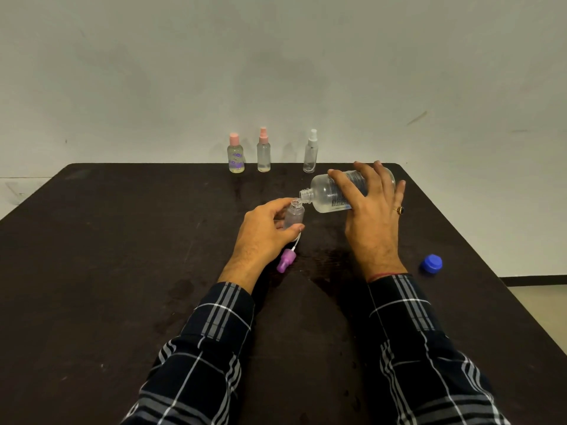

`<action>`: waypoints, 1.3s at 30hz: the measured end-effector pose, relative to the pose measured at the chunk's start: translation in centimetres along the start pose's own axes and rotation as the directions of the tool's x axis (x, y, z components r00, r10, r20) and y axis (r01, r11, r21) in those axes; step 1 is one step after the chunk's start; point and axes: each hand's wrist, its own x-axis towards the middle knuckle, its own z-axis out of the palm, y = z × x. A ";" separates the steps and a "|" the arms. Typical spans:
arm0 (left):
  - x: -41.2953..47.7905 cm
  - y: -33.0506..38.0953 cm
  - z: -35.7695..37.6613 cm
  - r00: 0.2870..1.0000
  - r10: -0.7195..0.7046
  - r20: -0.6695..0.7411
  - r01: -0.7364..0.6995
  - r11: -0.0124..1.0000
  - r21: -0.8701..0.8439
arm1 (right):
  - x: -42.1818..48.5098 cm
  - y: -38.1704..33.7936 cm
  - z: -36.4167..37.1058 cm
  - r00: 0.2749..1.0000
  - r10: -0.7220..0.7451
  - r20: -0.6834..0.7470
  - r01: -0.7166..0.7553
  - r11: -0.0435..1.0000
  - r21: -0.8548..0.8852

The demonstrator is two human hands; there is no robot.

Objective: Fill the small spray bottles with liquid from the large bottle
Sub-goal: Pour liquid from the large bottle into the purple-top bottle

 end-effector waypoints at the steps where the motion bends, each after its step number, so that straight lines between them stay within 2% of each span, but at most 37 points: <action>1: 0.0 0.0 0.0 1.000 0.000 -0.001 0.000 1.000 -0.001 | 0.0 0.0 0.0 1.000 0.000 0.002 0.000 1.000 -0.001; 32: 0.4 -0.6 0.3 1.000 0.004 -0.005 -0.004 1.000 -0.016 | -0.1 -0.2 -0.2 0.997 0.038 0.068 -0.042 0.997 0.059; 36: 0.4 -0.6 0.3 1.000 0.006 -0.009 -0.006 1.000 -0.002 | -0.2 -0.1 0.1 0.989 0.101 0.109 -0.121 0.971 0.204; 39: 0.4 -0.7 0.2 1.000 -0.004 -0.011 0.003 1.000 -0.009 | -0.7 0.0 0.6 0.967 0.207 0.149 -0.252 0.863 0.438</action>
